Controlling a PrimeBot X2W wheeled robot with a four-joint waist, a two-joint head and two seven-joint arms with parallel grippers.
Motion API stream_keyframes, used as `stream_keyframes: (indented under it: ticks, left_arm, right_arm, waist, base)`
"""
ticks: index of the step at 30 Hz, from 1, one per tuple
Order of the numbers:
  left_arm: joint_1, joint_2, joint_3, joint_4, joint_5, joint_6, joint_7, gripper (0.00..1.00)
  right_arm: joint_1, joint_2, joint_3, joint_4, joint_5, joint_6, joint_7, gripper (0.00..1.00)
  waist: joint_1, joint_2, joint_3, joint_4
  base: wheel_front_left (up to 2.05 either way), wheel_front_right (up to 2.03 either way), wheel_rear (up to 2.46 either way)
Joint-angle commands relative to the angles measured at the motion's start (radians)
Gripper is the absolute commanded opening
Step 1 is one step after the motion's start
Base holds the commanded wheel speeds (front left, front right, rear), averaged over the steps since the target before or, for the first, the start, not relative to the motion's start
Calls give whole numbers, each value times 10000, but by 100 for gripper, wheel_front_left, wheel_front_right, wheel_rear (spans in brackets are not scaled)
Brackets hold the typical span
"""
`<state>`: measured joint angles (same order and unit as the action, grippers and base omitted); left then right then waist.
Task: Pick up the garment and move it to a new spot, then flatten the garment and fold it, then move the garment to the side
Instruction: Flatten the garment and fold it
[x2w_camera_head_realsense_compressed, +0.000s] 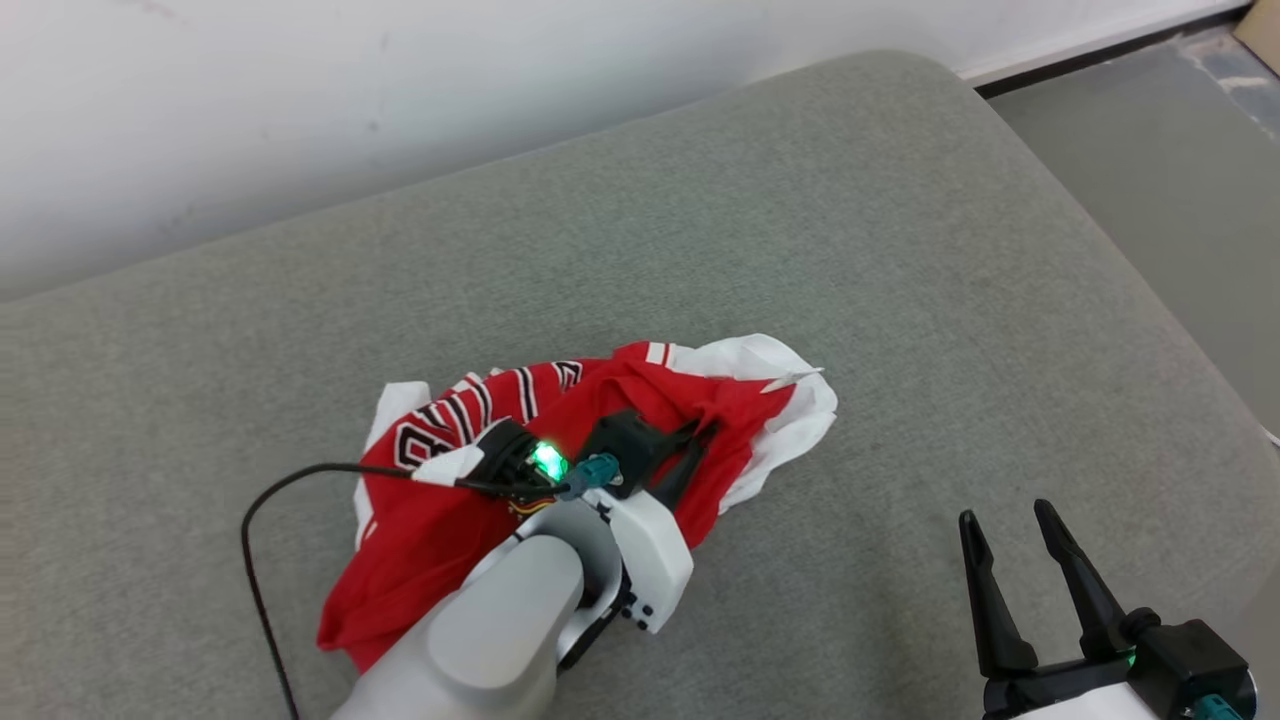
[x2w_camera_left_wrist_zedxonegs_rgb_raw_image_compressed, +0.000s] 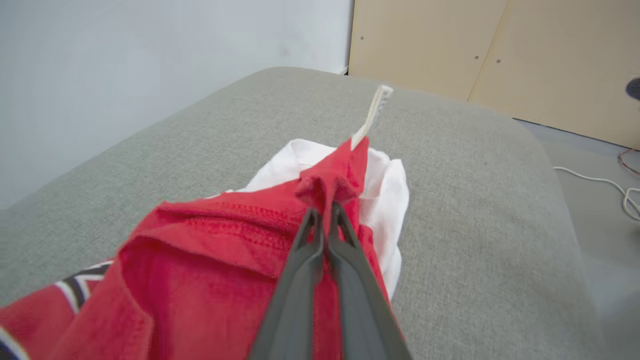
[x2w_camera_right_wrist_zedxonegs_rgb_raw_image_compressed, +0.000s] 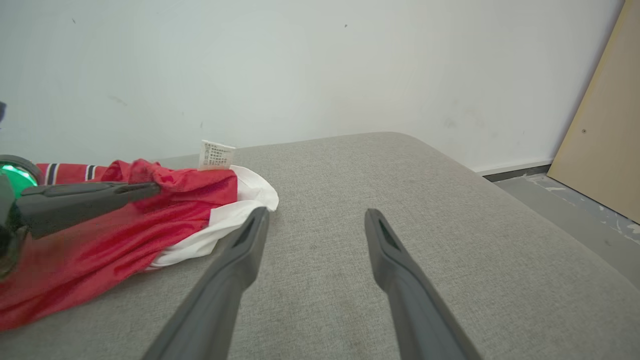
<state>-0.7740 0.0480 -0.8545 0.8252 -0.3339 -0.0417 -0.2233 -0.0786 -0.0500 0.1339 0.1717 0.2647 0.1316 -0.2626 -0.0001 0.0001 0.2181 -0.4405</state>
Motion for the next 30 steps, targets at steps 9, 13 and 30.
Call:
stream_keyframes:
  ticks: [9,13,30]
  left_arm:
    - [206,177,487,-1342,-1099,155,-308,0]
    - [768,773,799,-2408,-1314,204,-351,0]
    - [7125,4233,1471,-7996,-2239,2054,-294,0]
  right_arm:
    - [487,-16,-398,30,-254,-19,-32,100]
    - [719,-19,-590,58,-371,-19,-32,100]
    - [1813,-35,-1078,324,-608,-19,-32,100]
  waist:
    - [1,-1,-575,1300]
    - [1,-1,-972,1993]
    - [1,-1,-2286,4210]
  base:
    - [0,0,0]
    - [0,0,0]
    - [0,0,0]
